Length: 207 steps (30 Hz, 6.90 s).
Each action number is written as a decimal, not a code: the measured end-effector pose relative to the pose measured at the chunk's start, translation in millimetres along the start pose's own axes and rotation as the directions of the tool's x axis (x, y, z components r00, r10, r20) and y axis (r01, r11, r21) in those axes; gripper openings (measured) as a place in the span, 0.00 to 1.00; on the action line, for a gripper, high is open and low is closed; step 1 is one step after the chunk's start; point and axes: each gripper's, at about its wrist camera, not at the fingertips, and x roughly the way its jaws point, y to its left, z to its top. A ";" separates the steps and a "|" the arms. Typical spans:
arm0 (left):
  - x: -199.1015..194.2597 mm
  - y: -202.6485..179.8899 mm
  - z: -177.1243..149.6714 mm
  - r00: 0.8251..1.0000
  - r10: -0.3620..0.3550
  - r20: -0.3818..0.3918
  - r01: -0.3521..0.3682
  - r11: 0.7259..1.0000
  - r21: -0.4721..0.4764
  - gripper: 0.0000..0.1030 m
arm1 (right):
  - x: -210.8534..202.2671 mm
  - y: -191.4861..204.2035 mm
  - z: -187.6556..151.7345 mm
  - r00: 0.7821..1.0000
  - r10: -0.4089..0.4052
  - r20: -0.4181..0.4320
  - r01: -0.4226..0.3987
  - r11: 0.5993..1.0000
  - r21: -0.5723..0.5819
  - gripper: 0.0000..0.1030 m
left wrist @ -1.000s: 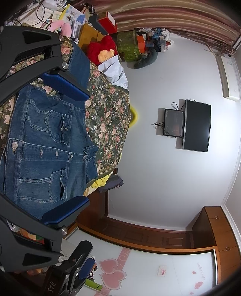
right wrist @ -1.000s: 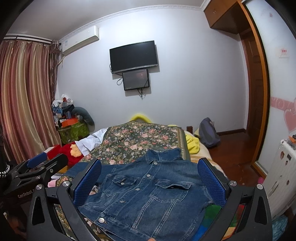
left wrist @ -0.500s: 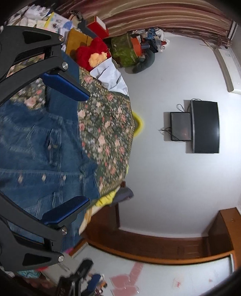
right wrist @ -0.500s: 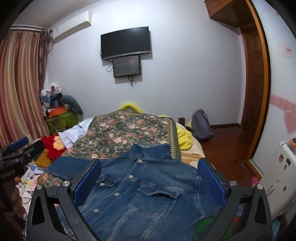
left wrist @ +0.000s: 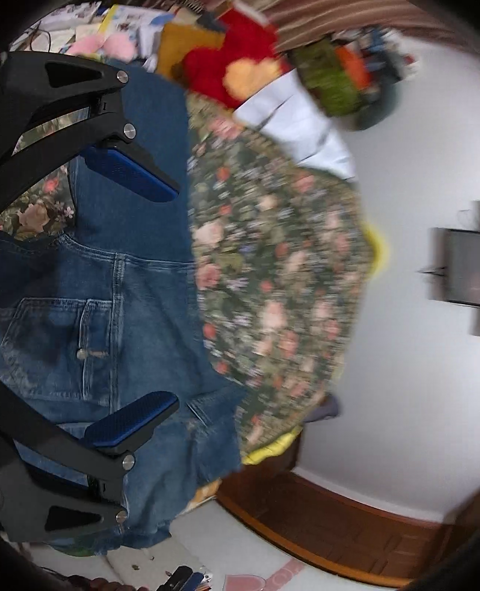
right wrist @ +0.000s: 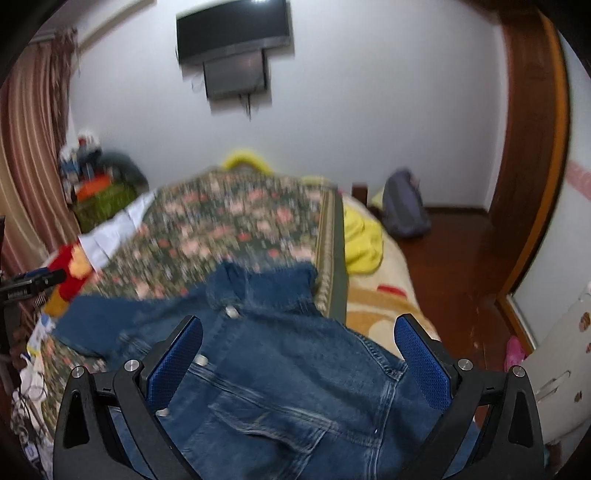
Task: Fold large clothes
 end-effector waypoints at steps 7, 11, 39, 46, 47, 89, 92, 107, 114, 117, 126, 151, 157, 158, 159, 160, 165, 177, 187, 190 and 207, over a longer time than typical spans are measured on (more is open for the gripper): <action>114.3 -9.9 3.6 0.967 -0.133 -0.219 0.135 0.991 -0.007 1.00 | 119.0 -18.6 4.6 0.974 0.012 -0.224 -0.019 0.999 -0.029 1.00; 159.2 -44.1 14.6 0.946 -0.210 -0.247 0.227 0.973 0.040 0.93 | 176.1 -16.1 5.2 0.952 0.008 -0.307 -0.029 0.998 -0.062 0.87; 177.7 -81.2 56.2 0.996 -0.015 -0.092 0.042 0.956 0.291 0.07 | 289.7 53.0 78.5 0.935 0.162 -0.315 -0.172 0.985 -0.003 0.14; 226.1 -56.8 53.3 0.979 -0.010 -0.203 0.043 0.986 0.160 0.04 | 325.1 70.0 84.9 0.927 0.108 -0.359 -0.130 0.991 -0.037 0.12; 222.7 -56.2 51.9 0.981 -0.022 -0.192 0.054 0.985 0.161 0.04 | 321.0 68.7 83.1 0.932 0.097 -0.348 -0.123 0.991 -0.053 0.12; 30.1 289.4 -109.9 0.950 0.271 -0.158 -0.314 0.812 -0.491 0.28 | 142.0 135.4 -19.0 0.894 0.139 -0.427 -0.220 0.964 -0.147 0.12; 13.9 261.1 -91.0 0.913 0.390 -0.121 -0.406 0.837 -0.368 0.14 | 134.7 124.6 -22.6 0.896 0.136 -0.423 -0.206 0.971 -0.122 0.12; -30.0 9.1 -14.3 0.969 0.154 0.194 -0.187 0.968 0.168 0.11 | 89.8 79.1 -20.4 0.914 0.221 -0.341 -0.239 0.971 -0.011 0.12; 62.5 -68.2 -72.9 0.991 -0.041 -0.131 0.069 0.974 0.214 0.12 | 63.0 53.9 -33.2 0.926 0.214 -0.311 -0.229 0.973 -0.011 0.12; 74.9 -85.2 -93.9 0.976 -0.049 -0.212 0.099 0.967 0.233 0.17 | 54.1 38.0 -38.8 0.932 0.200 -0.303 -0.212 0.977 -0.008 0.12; 31.5 -32.7 -82.5 0.985 -0.087 -0.147 0.097 0.993 0.066 0.69 | 47.5 -1.4 -51.7 0.930 0.230 -0.286 -0.209 0.973 0.101 0.12; 85.8 7.8 -52.3 0.994 -0.040 -0.105 0.038 0.999 -0.022 0.18 | 145.6 38.9 -76.8 0.882 0.079 -0.465 -0.147 0.983 -0.113 0.12; 28.1 -36.4 -14.6 0.998 -0.057 0.027 0.054 0.992 0.117 0.16 | 140.9 31.7 -79.8 0.886 0.047 -0.461 -0.117 0.985 -0.125 0.12; 16.9 -48.7 -6.0 0.996 -0.080 0.047 0.073 0.987 0.140 0.16 | 139.9 32.1 -80.9 0.888 0.020 -0.459 -0.093 0.986 -0.137 0.12; 10.6 -56.3 0.1 0.993 -0.098 0.058 0.088 0.984 0.156 0.15 | 139.1 32.4 -82.4 0.888 -0.001 -0.460 -0.077 0.986 -0.150 0.12; 1.8 -70.4 7.5 0.989 -0.129 0.070 0.114 0.977 0.180 0.13 | 137.4 32.7 -84.0 0.888 -0.006 -0.459 -0.073 0.985 -0.154 0.12; -3.8 -138.2 22.0 0.971 -0.231 0.060 0.205 0.936 0.286 0.04 | 128.6 29.4 -87.5 0.891 -0.048 -0.451 -0.037 0.983 -0.177 0.12; 27.2 -228.1 -17.9 0.908 -0.369 -0.199 0.418 0.837 0.354 0.13 | 92.9 -1.4 -110.2 0.890 -0.015 -0.456 -0.051 0.990 -0.133 0.12; 16.9 -131.0 -30.3 0.993 -0.098 -0.061 0.113 0.929 0.351 0.66 | 90.0 6.2 -63.6 0.929 -0.030 -0.368 -0.028 0.988 -0.153 0.12; 28.6 -78.3 -44.6 0.993 -0.017 -0.113 0.047 0.963 0.264 0.66 | 128.5 5.0 -70.9 0.894 -0.094 -0.437 0.025 0.987 -0.161 0.12; 30.6 65.6 -141.7 0.969 0.108 -0.221 -0.095 0.993 0.069 0.66 | 138.2 21.1 -101.1 0.815 -0.384 -0.434 0.221 0.898 -0.380 0.13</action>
